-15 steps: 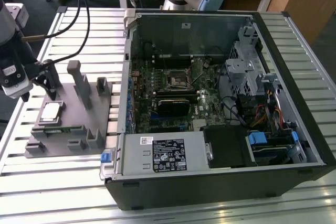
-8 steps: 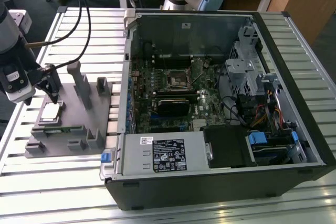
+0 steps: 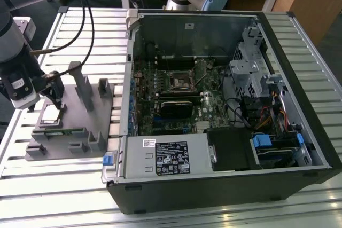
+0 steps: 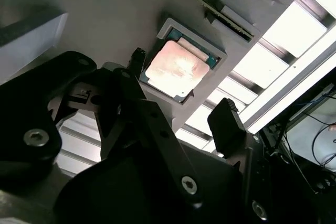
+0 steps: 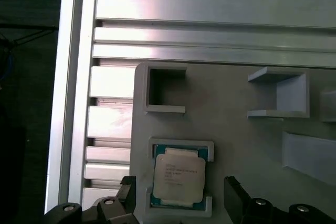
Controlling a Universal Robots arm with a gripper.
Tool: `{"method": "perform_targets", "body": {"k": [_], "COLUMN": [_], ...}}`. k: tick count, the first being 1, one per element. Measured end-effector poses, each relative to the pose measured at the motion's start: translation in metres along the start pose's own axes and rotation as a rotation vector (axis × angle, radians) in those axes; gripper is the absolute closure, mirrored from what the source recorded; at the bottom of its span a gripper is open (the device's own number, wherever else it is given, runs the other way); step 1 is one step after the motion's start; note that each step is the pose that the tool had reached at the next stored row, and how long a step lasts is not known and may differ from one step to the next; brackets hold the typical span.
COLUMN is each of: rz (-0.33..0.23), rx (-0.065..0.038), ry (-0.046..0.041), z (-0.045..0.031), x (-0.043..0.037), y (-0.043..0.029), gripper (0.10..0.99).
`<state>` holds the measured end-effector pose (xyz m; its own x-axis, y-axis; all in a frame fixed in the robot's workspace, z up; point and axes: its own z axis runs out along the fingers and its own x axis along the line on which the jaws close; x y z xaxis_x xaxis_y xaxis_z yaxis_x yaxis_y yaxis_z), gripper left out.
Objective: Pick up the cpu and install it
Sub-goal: 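Pick up the cpu and move it towards the insertion slot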
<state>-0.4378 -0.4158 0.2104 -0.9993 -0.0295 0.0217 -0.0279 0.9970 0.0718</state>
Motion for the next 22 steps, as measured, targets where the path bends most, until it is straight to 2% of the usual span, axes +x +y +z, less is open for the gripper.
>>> {"method": "perform_targets", "body": {"k": [5,15,16,22], "rz": [0.008,0.020,0.019,0.020], "rx": [0.000,0.000,0.000,0.000], "ry": [-0.0001,-0.0007,-0.0007,-0.0008], "z": [0.0085,0.0204,0.0211,0.0242], "x": [-0.0010,-0.0011,-0.0011,-0.0006], "y": [0.0009,0.0011,0.0010,0.0009], "gripper": [0.325,0.337,0.408,0.424]}}
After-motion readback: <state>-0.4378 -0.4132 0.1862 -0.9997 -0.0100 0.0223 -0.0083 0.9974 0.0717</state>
